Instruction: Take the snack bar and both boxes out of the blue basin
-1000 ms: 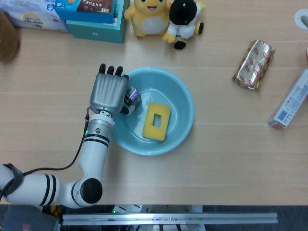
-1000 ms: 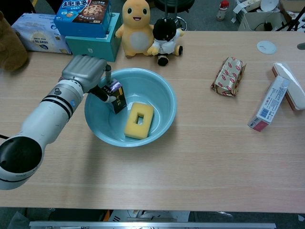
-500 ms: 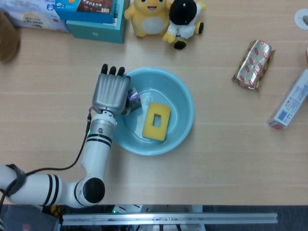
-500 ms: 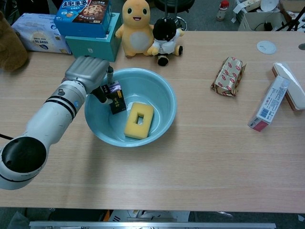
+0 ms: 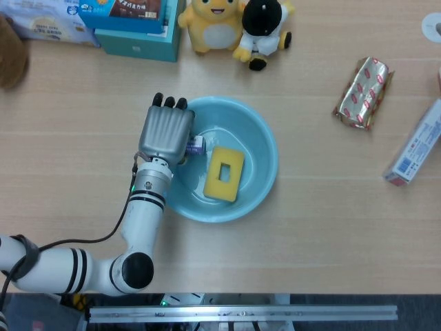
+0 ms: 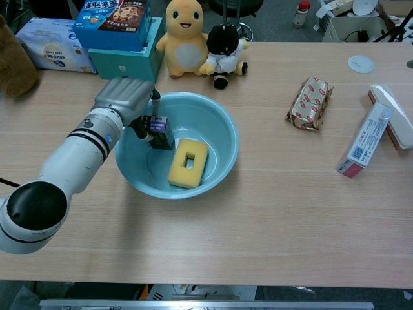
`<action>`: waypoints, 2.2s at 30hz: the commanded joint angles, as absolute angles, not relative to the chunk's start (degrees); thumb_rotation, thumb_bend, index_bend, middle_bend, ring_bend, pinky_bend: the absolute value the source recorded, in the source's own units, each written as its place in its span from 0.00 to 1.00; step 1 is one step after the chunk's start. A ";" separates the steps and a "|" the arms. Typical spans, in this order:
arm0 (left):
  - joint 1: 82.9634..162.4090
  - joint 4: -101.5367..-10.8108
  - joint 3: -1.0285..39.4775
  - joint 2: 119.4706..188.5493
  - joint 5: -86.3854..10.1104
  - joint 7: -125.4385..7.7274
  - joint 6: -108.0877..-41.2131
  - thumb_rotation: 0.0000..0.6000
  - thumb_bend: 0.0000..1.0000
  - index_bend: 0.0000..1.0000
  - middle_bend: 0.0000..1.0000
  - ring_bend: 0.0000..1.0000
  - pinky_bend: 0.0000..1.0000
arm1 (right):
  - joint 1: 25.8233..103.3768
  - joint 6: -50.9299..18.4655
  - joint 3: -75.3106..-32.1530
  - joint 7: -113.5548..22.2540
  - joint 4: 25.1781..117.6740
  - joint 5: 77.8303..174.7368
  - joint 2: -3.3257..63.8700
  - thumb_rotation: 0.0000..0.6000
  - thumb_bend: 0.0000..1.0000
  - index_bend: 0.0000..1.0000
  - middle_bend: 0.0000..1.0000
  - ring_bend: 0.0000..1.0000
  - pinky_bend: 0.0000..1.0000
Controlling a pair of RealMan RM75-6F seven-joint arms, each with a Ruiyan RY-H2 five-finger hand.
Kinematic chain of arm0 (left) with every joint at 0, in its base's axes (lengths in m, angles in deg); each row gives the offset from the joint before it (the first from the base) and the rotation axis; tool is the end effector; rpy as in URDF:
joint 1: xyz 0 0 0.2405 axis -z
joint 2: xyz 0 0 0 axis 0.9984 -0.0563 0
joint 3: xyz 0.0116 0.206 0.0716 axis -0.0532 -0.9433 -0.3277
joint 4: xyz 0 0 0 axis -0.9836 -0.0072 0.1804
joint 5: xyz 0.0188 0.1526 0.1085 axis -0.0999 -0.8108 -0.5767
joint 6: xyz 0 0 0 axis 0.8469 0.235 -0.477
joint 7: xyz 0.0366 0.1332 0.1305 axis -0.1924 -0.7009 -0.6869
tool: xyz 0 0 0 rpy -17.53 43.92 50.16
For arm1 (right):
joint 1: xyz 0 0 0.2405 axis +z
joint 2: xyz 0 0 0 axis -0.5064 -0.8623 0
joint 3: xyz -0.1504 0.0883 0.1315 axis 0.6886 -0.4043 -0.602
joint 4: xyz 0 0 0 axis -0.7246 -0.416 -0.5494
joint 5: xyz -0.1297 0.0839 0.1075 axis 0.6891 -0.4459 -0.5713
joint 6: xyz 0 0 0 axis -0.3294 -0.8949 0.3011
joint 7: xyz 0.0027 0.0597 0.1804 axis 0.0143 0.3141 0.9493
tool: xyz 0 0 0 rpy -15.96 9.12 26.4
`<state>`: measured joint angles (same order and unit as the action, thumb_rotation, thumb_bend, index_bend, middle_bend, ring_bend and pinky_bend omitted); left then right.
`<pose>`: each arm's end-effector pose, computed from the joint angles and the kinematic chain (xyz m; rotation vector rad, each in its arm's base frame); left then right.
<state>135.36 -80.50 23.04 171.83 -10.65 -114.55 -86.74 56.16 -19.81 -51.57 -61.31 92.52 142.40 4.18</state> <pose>-0.0806 0.3213 -0.0438 -1.7448 -0.9465 -0.6135 -0.1971 -0.3255 0.1655 1.6754 -0.6052 0.7729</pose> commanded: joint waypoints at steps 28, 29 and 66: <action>130.58 -97.47 28.67 152.83 -17.38 -99.49 -86.18 1.00 0.34 0.63 0.29 0.23 0.17 | 55.68 -20.95 -51.82 -62.35 94.31 142.74 4.10 1.00 0.00 0.00 0.13 0.04 0.24; 130.74 -96.98 29.13 152.48 -16.92 -99.29 -86.01 1.00 0.34 0.63 0.29 0.23 0.17 | 55.61 -21.00 -51.80 -62.37 94.29 142.70 4.08 1.00 0.00 0.00 0.13 0.04 0.24; 136.09 -73.00 24.89 151.44 2.69 -100.73 -69.85 1.00 0.34 0.20 0.20 0.14 0.17 | 54.75 -21.15 -51.67 -63.82 94.67 141.37 4.03 1.00 0.00 0.00 0.13 0.04 0.24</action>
